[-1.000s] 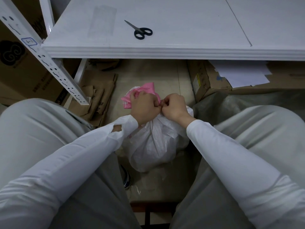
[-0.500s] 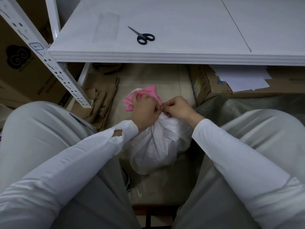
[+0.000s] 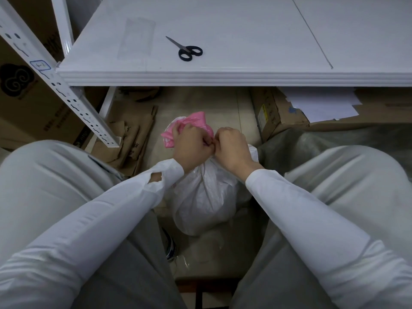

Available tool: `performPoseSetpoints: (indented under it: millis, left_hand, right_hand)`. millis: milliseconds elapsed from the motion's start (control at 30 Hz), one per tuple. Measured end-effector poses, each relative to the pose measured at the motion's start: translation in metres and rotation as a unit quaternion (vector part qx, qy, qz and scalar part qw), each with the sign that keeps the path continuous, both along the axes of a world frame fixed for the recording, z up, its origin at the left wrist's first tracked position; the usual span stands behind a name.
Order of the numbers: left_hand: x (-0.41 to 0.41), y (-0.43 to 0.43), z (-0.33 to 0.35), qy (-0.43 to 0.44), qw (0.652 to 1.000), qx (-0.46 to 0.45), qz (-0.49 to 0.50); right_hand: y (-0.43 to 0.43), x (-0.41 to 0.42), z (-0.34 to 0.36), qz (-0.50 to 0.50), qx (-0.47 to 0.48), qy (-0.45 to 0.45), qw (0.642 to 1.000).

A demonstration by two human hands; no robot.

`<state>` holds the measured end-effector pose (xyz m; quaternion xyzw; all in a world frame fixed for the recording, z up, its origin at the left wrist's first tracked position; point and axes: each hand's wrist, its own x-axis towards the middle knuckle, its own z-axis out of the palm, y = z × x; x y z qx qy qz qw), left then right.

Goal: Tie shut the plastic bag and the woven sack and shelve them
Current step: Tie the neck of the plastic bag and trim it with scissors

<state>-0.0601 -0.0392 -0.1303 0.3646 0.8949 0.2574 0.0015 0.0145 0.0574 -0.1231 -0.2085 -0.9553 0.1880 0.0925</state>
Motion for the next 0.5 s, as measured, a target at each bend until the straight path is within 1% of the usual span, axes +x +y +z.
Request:
performPoseSetpoints:
  millis: [133,333,433,500]
  left_hand:
    - [-0.001,-0.002,-0.004,-0.024,1.000,-0.010,0.005]
    - [-0.003,-0.002,0.000,-0.030,0.998,-0.061,-0.003]
    - [0.000,-0.003,0.003,-0.021,0.996,-0.090,-0.012]
    - [0.002,-0.005,0.004,0.000,0.994,-0.106,-0.019]
  right_hand:
    - [-0.001,-0.001,-0.011,-0.032,-0.043,0.012,0.998]
    - [-0.004,0.002,-0.015,-0.052,-0.077,0.030,0.995]
    - [-0.005,0.004,-0.014,-0.058,-0.093,0.029,0.993]
    - [-0.001,0.004,-0.009,-0.055,-0.113,0.021,0.992]
